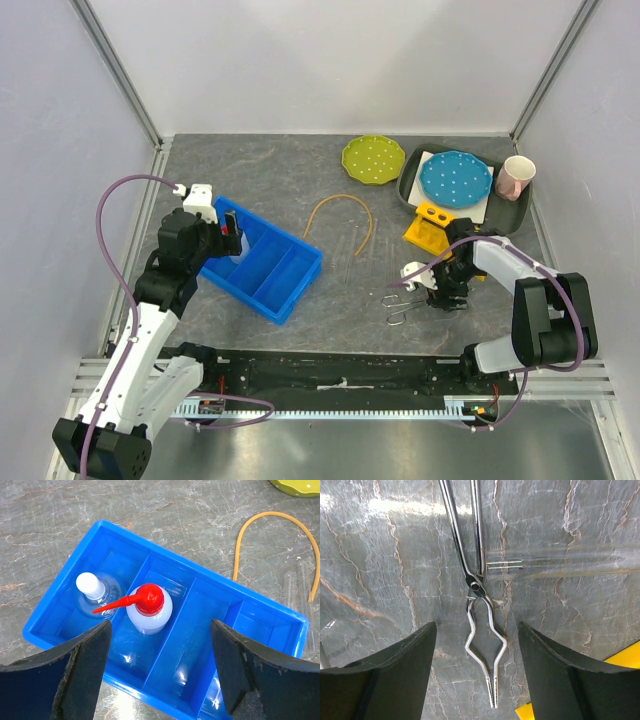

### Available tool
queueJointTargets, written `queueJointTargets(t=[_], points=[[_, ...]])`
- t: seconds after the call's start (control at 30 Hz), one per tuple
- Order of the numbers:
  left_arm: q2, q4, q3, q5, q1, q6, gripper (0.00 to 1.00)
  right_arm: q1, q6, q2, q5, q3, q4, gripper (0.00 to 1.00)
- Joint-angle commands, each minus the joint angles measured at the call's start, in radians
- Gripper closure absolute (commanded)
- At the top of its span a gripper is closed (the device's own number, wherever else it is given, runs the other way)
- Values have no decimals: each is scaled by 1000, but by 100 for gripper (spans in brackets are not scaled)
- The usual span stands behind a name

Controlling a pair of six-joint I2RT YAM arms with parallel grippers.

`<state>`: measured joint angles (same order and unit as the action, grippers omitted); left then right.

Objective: Organize the chemistry lab equipment

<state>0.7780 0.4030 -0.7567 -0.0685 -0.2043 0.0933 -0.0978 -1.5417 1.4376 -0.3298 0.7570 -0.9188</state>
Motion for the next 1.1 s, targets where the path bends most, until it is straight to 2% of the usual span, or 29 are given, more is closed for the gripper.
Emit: queueJointTargets(t=[0.0,0.3,0.67,1.0,1.07], points=[[-13,-50,5,10,3,-35,14,3,-32,-3,34,-18,8,26],[-19,-52,5,10,3,-35,14,6,-20,46,51,-2,15,31],[-31,-58,10,10,3,-35,14,6,-78,-35,75,-105,47,48],[-31,-62,11,25,2,-35,14,6,-110,-91,63,-120,23,70],[-37,-70,13,55,2,-37,14,6,-110,-106,46,-111,9,72]])
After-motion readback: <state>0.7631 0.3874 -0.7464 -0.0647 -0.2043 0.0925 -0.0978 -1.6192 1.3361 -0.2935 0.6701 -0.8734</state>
